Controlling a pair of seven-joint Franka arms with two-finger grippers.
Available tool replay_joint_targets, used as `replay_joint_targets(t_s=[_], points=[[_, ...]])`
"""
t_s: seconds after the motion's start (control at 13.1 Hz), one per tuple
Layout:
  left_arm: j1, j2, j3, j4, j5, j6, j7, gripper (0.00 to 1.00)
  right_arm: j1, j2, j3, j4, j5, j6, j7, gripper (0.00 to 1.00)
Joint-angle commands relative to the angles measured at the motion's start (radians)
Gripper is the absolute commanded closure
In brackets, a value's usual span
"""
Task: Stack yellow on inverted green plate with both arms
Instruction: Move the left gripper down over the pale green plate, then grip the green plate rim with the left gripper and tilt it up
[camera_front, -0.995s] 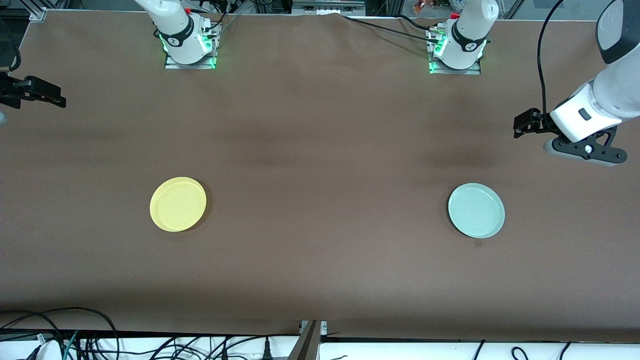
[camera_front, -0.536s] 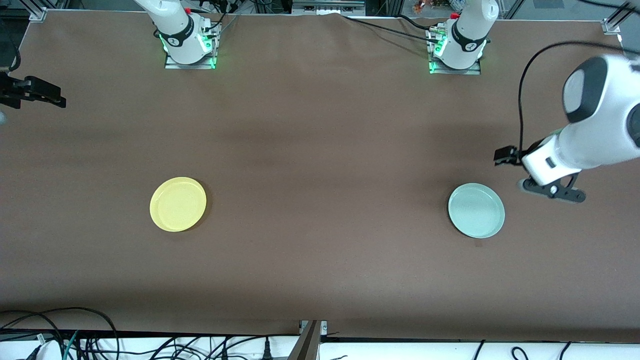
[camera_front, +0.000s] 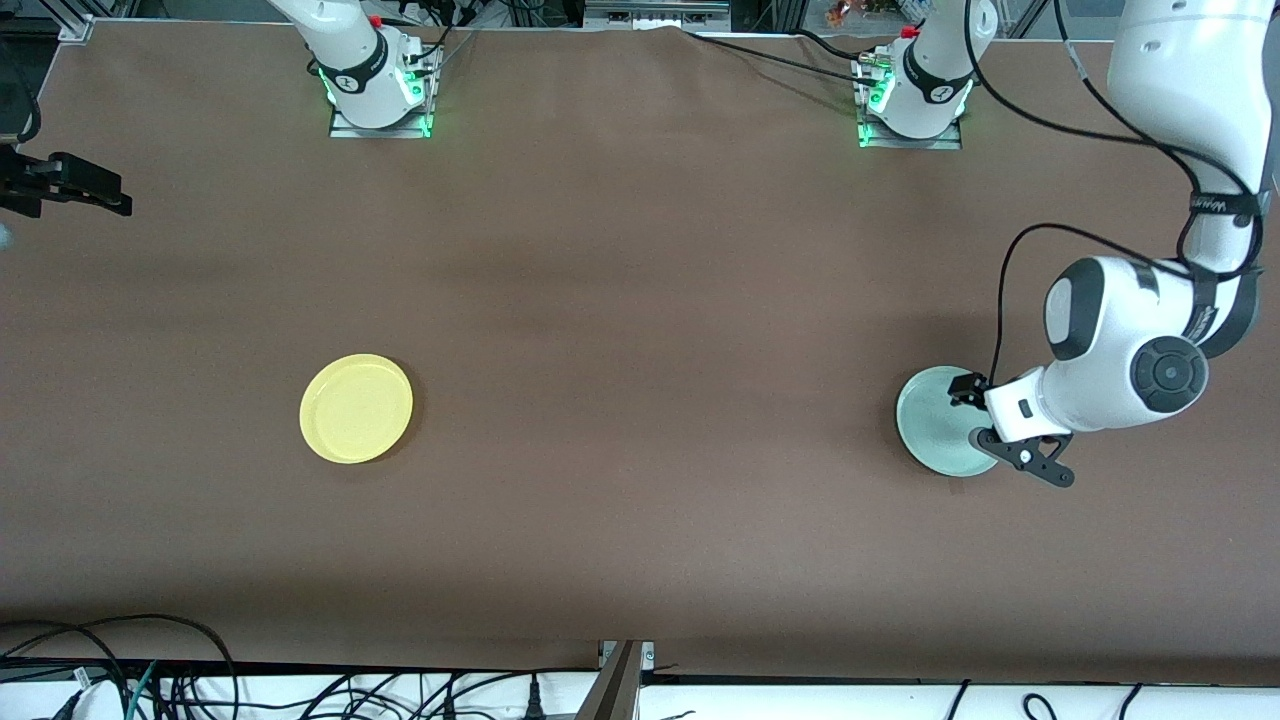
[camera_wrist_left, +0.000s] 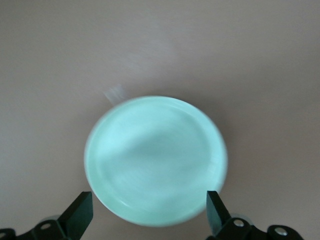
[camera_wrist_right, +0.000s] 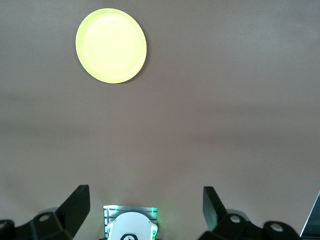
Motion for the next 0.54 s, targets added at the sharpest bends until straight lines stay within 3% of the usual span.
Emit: replay_joint_targets(t_s=[0.0,0.46], points=[[0.034,0.089,-0.006,0.043,0.073,0.111,0.055,0.00,-0.008,0.008,0.001,0.020,0.018,-0.009,-0.014,0.00],[0.066,0.166,-0.007,0.029,0.101,0.150,0.164,0.00,-0.008,0.008,0.001,0.020,0.018,-0.009,-0.014,0.00]])
